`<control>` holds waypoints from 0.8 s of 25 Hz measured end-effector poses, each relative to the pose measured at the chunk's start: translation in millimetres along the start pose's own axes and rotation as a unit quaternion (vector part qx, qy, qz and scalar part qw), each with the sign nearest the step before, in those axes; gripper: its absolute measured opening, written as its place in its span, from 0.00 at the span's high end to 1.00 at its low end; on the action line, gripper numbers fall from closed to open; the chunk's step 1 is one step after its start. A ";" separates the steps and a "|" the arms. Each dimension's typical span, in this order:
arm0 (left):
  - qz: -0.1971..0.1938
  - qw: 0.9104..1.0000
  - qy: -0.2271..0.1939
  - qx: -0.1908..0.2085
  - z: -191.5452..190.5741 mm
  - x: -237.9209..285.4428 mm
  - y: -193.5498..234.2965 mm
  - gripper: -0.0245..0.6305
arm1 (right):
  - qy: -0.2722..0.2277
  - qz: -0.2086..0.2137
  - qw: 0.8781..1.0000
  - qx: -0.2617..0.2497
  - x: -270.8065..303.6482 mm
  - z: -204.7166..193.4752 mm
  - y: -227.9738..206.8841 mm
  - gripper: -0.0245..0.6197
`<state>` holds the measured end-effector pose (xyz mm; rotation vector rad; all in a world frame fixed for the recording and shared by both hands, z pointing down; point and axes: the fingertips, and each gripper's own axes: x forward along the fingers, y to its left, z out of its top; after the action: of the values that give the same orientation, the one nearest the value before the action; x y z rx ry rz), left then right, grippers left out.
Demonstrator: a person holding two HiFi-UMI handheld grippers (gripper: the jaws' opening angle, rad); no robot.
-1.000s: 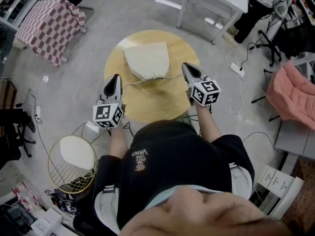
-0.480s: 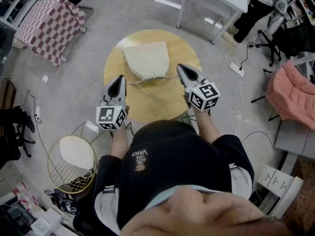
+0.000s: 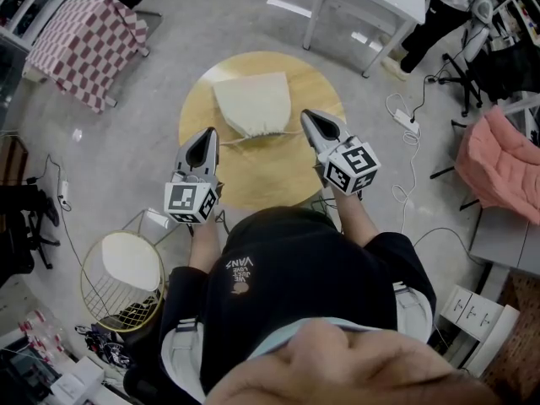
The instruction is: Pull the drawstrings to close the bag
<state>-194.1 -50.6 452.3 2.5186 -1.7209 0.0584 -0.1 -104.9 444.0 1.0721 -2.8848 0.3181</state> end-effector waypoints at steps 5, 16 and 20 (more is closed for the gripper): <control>-0.002 1.000 -0.001 0.004 4.0 -2.0 -3.8 0.94 | -0.001 0.004 1.000 -0.006 -3.4 6.2 3.7 0.97; -0.006 1.000 -0.007 0.006 7.9 -2.0 -8.8 0.94 | 0.012 0.013 1.000 -0.020 -1.4 2.8 9.8 0.97; -0.007 1.000 -0.008 0.006 7.4 -3.7 -8.5 0.94 | 0.014 0.014 1.000 -0.019 -0.3 1.1 12.2 0.97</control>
<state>-187.7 -44.8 444.2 2.5468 -1.7130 0.0496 -7.7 -95.9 440.7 1.0146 -2.8717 0.2743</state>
